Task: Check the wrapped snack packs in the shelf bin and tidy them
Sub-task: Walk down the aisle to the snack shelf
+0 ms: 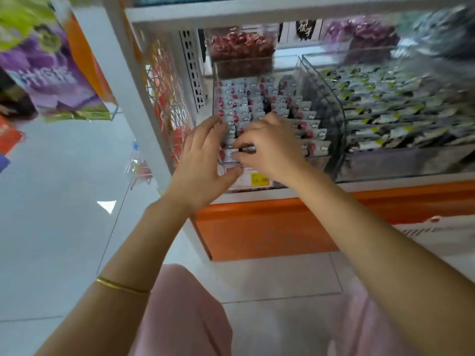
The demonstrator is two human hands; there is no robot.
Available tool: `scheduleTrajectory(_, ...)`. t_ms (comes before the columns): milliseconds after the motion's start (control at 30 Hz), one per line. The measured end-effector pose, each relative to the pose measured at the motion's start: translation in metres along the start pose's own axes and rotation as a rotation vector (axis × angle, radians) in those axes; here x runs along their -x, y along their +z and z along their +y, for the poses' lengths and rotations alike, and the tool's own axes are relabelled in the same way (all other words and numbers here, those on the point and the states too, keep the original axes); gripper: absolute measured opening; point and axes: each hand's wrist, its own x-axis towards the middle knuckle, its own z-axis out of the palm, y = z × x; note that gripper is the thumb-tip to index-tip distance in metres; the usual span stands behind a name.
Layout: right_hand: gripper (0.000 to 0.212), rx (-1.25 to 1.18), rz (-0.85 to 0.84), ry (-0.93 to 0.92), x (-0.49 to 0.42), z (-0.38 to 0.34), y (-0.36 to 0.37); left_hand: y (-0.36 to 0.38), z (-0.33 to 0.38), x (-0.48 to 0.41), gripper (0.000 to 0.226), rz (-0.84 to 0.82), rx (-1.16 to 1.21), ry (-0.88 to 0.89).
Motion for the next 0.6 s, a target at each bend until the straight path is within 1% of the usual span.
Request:
scheduleTrajectory(100,0.027,-0.011,-0.024,0.006,-0.005,-0.002,0.002,-0.007,-0.001,-0.004,0.076,-0.005,-0.039,0.010)
scheduleTrajectory(167,0.022,-0.027,-0.040,0.014,-0.009,-0.004,0.003,-0.011,-0.002,-0.005,0.076,-0.008,-0.042,0.002)
scheduleTrajectory(233,0.016,-0.140,-0.008,0.021,-0.010,-0.006,0.002,-0.014,0.000,-0.003,0.075,0.010,-0.024,-0.005)
scheduleTrajectory(267,0.014,-0.254,0.046,0.035,-0.009,-0.007,0.000,-0.014,0.001,-0.001,0.075,0.027,-0.011,-0.007)
scheduleTrajectory(333,0.011,-0.494,0.216,0.094,-0.004,-0.011,-0.011,-0.014,0.003,0.003,0.074,0.075,0.033,-0.004)
scheduleTrajectory(400,0.008,-0.679,0.364,0.140,0.001,-0.013,-0.027,-0.016,0.008,0.005,0.073,0.140,0.094,-0.002)
scheduleTrajectory(433,0.010,-0.745,0.414,0.153,0.004,-0.014,-0.036,-0.018,0.012,0.006,0.072,0.165,0.126,0.004)
scheduleTrajectory(467,0.013,-0.793,0.452,0.155,0.008,-0.015,-0.045,-0.019,0.017,0.006,0.070,0.180,0.157,0.015)
scheduleTrajectory(533,0.012,-0.878,0.490,0.166,0.019,-0.015,-0.057,-0.019,0.023,0.009,0.065,0.177,0.210,0.042)
scheduleTrajectory(600,0.012,-1.004,0.479,0.216,0.037,-0.011,-0.058,-0.018,0.029,0.015,0.062,0.154,0.289,0.031)
